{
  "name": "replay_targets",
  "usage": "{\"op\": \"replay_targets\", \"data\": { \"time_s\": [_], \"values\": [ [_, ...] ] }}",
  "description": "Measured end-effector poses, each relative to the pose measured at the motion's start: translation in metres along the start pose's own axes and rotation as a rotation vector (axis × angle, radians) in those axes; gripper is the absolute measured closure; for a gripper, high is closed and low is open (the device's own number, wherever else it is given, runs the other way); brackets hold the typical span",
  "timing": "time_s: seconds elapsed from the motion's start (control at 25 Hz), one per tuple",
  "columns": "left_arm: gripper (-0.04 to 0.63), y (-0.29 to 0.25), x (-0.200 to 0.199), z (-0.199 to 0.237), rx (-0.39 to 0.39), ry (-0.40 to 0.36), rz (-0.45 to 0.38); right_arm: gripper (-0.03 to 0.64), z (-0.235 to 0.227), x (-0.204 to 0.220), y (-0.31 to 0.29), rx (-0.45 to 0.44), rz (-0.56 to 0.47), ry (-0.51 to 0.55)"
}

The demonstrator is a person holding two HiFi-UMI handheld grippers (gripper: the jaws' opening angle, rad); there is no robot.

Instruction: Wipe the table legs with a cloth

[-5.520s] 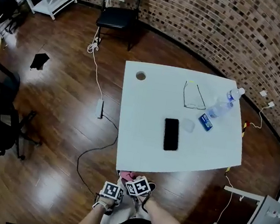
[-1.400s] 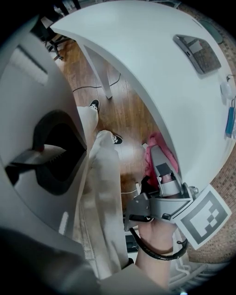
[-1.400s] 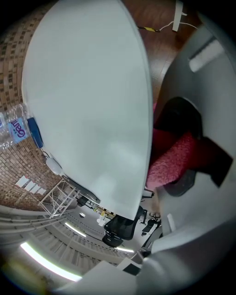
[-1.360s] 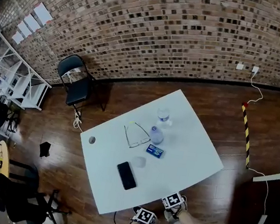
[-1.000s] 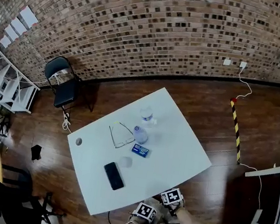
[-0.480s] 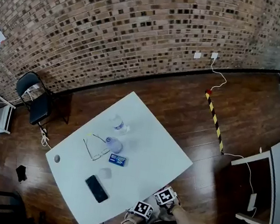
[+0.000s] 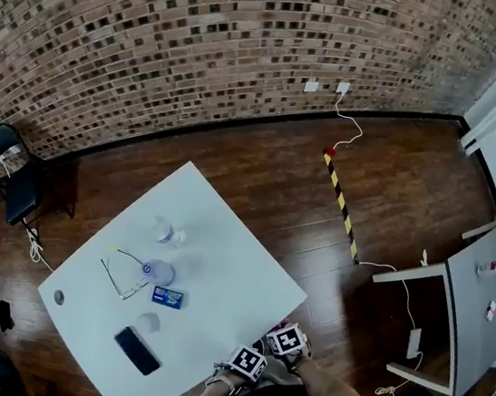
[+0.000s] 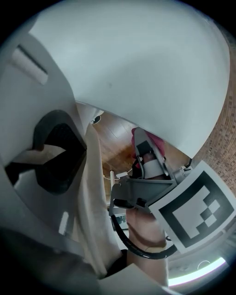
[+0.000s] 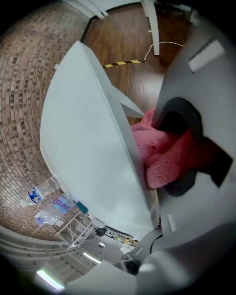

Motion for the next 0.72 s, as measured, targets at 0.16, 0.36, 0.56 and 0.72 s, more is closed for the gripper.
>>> {"op": "replay_targets", "data": {
  "time_s": [0.16,0.36,0.56,0.72],
  "values": [
    [0.597,-0.014,-0.023,-0.008,0.064,-0.005,0.017,0.522,-0.031,-0.013,0.006,0.073,-0.019,-0.067],
    [0.597,-0.024,-0.039,-0.013,0.089,-0.026,0.034,0.523,-0.061,-0.023,0.012,0.160,-0.044,-0.101],
    [0.597,-0.035,-0.055,-0.026,0.100,-0.023,0.081,0.523,-0.076,-0.027,0.021,0.147,-0.045,-0.069],
    [0.597,-0.049,-0.070,-0.034,0.067,0.016,0.090,0.525,-0.087,-0.031,0.020,0.030,-0.086,-0.077]
  ]
}}
Point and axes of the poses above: the fingertips, and each gripper's own axes: y backward along the fingers, z to its left, x out of its underside, the point moved 4 cm from there along y, backward along the fingers, and after that the axes turned 14 degrees about -z, right-handed, at the moved point
